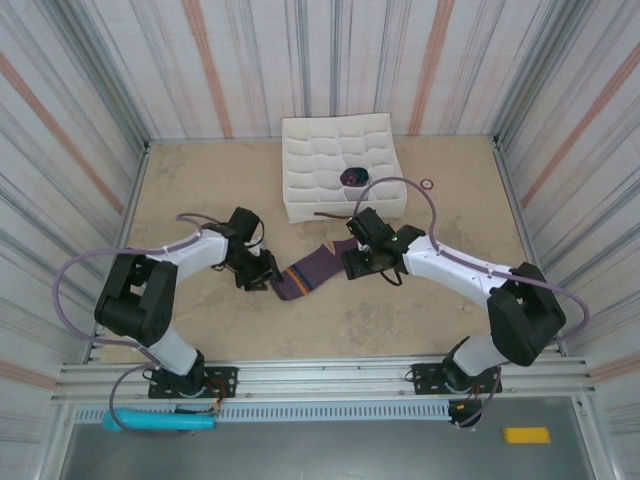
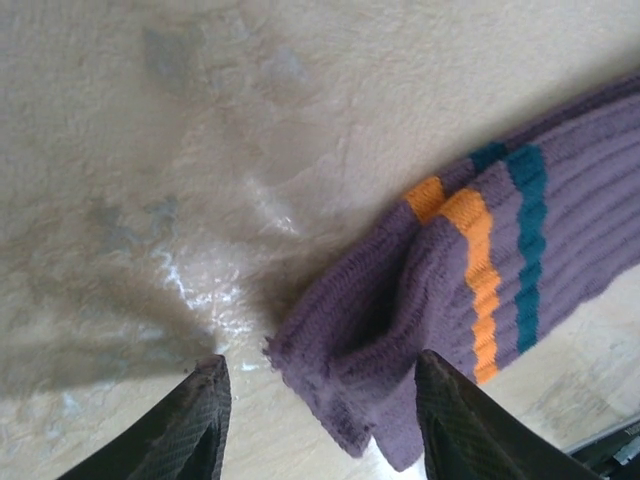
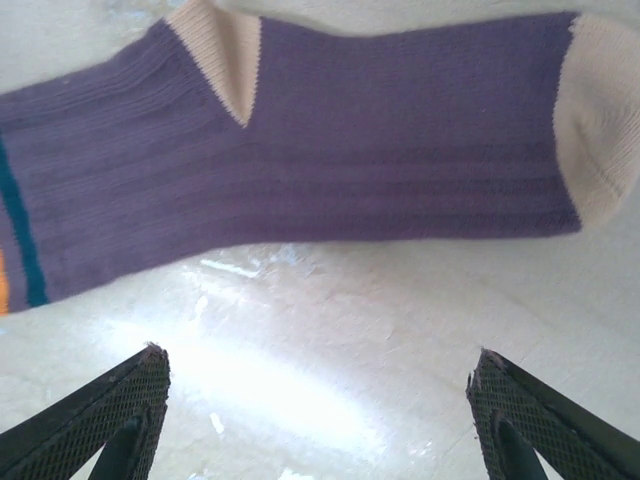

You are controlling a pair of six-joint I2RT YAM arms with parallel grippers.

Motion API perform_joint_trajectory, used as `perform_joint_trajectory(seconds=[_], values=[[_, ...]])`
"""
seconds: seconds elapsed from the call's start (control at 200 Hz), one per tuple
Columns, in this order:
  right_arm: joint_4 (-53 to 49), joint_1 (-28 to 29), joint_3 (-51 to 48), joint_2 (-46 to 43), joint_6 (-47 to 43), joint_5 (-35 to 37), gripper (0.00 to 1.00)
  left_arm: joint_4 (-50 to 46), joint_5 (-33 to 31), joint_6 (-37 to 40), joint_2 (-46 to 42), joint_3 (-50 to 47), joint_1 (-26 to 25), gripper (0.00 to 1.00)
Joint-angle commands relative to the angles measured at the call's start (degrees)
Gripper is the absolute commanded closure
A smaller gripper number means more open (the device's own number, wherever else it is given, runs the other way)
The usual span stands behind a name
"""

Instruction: Roll the socks

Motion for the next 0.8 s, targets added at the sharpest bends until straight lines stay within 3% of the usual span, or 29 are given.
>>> perform_joint_trajectory(seconds=[0.0, 0.411, 0.586, 0.797], values=[[0.05, 3.16, -2.34, -4.48, 4.83, 0.74, 0.20, 1.35, -1.18, -1.24, 1.72, -0.13, -0.22, 0.50], [10.36, 15.59, -12.84, -12.43, 5.98, 6.92, 0.32, 4.90, -0.99, -7.09, 2.31, 1.49, -4.41, 0.74], [13.88, 19.84, -15.84, -13.08, 5.96, 9.60, 0.35, 11.08, 2.14, -16.69, 1.06, -1.59, -8.15, 0.92], [19.32, 24.85, -20.82, -14.88, 4.75, 11.32, 0.41, 17.12, 1.72, -28.59, 0.37, -2.75, -15.98, 1.00]])
